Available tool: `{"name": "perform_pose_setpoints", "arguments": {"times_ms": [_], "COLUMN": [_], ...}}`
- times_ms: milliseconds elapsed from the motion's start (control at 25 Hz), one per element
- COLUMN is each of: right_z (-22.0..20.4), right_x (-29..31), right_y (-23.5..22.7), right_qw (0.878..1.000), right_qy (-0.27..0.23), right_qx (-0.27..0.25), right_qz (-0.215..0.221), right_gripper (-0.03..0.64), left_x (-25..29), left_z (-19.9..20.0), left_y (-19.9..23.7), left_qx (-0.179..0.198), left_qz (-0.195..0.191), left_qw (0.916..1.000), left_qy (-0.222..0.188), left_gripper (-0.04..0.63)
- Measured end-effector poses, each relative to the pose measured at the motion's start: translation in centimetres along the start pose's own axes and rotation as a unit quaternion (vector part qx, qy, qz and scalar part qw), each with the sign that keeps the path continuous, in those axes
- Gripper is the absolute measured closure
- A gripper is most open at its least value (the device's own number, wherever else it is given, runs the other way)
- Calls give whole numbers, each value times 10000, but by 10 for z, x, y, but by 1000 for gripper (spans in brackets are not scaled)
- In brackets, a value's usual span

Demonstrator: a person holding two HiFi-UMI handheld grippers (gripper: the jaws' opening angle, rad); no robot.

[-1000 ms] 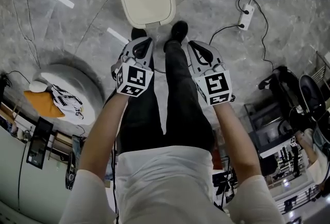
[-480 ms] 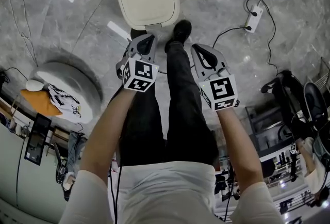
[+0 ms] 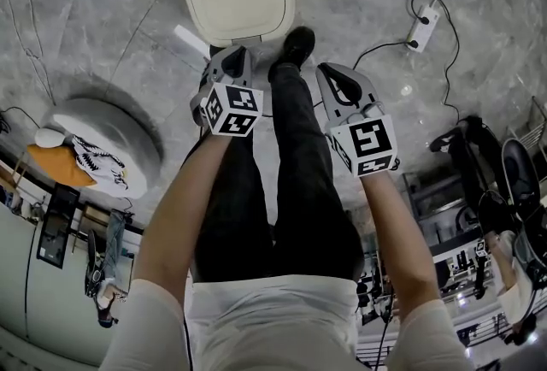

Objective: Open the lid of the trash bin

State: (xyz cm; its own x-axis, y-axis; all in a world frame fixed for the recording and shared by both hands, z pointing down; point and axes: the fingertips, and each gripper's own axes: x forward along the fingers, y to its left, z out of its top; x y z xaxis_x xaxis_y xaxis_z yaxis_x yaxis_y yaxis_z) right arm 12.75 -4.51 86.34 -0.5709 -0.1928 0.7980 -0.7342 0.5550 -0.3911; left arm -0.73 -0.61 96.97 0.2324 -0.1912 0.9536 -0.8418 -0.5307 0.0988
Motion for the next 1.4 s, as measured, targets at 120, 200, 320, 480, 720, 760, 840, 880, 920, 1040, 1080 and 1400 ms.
{"name": "perform_pose_setpoints", "arguments": {"times_ms": [120, 200, 320, 480, 720, 760, 840, 880, 920, 1040, 1080, 1400], "right_z": [0, 0, -3, -7, -5, -3, 2, 4, 7, 12, 13, 40], "right_x": [2, 0, 0, 2, -3, -5, -7, -9, -10, -11, -11, -25], "right_y": [-6, -9, -12, -8, 1, 2, 5, 6, 7, 13, 15, 46], "right_qw": [10000, 10000, 10000, 9999, 9996, 9996, 9995, 9995, 9995, 9994, 9992, 9987], "right_qy": [-20, -29, -16, 26, 69, 62, 36, 20, 4, -23, -19, -111], "right_qx": [-13, -5, -13, -106, -253, -277, -310, -309, -295, -326, -367, -488], "right_qz": [-30, -40, -56, -59, -75, -82, -102, -112, -117, -138, -146, -114], "right_gripper": [583, 583, 583, 583, 583, 583, 583, 583, 583, 583, 583, 583], "left_x": [11, 14, 17, 19, 16, 14, 9, 7, 3, -9, -15, -72], "left_z": [-8, -11, -13, -14, -10, -9, -4, -1, 2, 12, 14, 29], "left_y": [-2, -5, -7, -5, -1, 0, 4, 6, 7, 9, 10, 8], "left_qx": [29, 7, -66, -149, -350, -357, -362, -370, -373, -357, -370, -514], "left_qz": [72, 119, 214, 205, 138, 128, 136, 133, 125, 76, 63, -90], "left_qw": [9998, 9996, 9992, 9989, 9987, 9988, 9990, 9990, 9991, 9993, 9993, 9975], "left_qy": [168, 238, 340, 391, 336, 319, 243, 192, 139, -23, -81, -470], "left_gripper": [577, 577, 576, 577, 575, 575, 575, 575, 575, 575, 575, 575]}}
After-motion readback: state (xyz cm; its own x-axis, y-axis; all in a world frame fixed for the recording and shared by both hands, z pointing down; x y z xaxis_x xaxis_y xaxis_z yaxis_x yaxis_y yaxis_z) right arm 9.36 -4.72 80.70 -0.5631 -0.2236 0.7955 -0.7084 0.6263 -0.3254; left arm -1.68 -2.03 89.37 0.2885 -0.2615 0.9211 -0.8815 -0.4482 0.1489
